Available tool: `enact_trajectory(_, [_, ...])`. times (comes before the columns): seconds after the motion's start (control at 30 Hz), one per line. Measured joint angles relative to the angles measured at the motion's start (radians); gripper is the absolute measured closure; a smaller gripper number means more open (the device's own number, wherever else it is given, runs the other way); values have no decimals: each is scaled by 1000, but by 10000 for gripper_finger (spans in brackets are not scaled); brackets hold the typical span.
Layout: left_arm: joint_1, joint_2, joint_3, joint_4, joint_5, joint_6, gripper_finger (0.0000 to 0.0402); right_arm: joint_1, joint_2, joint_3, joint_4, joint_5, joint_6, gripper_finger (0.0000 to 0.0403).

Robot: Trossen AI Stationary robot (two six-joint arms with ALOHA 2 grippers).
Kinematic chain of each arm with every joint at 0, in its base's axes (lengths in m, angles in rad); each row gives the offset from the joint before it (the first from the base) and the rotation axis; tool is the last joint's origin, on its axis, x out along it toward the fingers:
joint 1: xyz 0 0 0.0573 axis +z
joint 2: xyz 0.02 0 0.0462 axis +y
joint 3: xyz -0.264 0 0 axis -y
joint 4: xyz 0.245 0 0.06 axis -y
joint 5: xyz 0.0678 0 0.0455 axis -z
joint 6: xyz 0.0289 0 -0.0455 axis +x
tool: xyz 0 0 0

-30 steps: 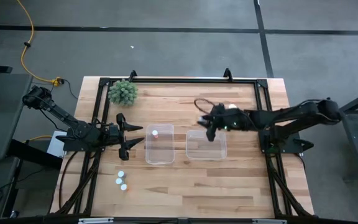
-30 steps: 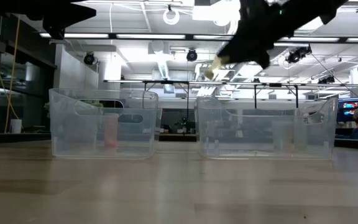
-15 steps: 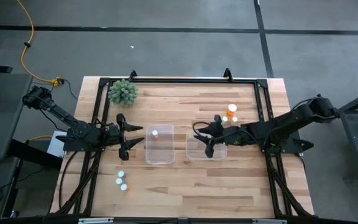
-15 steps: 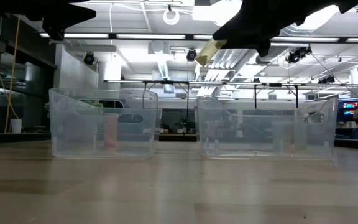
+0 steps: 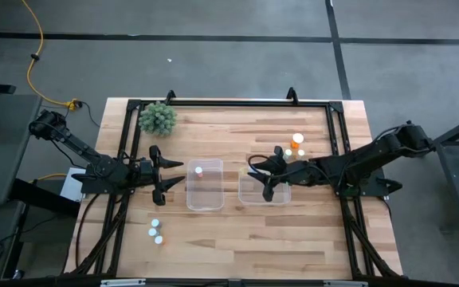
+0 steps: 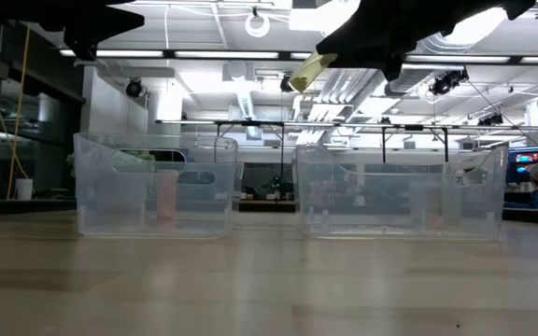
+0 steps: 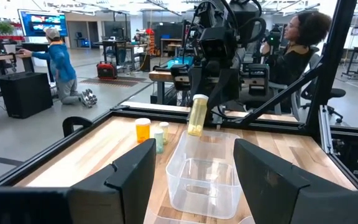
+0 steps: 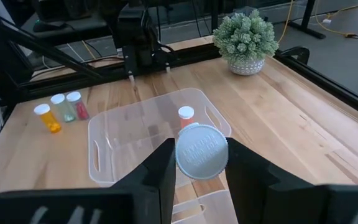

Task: Pick and place medicine bottles into bin by pill shape (circle, oval)
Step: Put the top yellow tablet bottle into the left transparent bin

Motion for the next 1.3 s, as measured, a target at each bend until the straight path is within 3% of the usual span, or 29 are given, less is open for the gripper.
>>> enact_trajectory(0.37, [0, 0, 0, 0, 0, 0, 197, 0, 13, 0, 27, -38, 12, 303])
enact_trajectory(0.5, [0, 0, 0, 0, -1, 5, 197, 0, 78, 1, 156, -100, -12, 303])
enact_trajectory(0.6, [0, 0, 0, 1, -2, 19, 197, 0, 162, 74, 159, -140, -49, 303])
enact_trajectory(0.97, [0, 0, 0, 1, -2, 14, 197, -38, 565, 658, -433, -68, -179, 303])
enact_trajectory(1.2, [0, 0, 0, 0, -1, 11, 197, -116, 729, 861, -655, -82, -180, 303])
enact_trajectory(1.3, [0, 0, 0, 0, -1, 11, 197, -150, 772, 895, -697, -139, -170, 303])
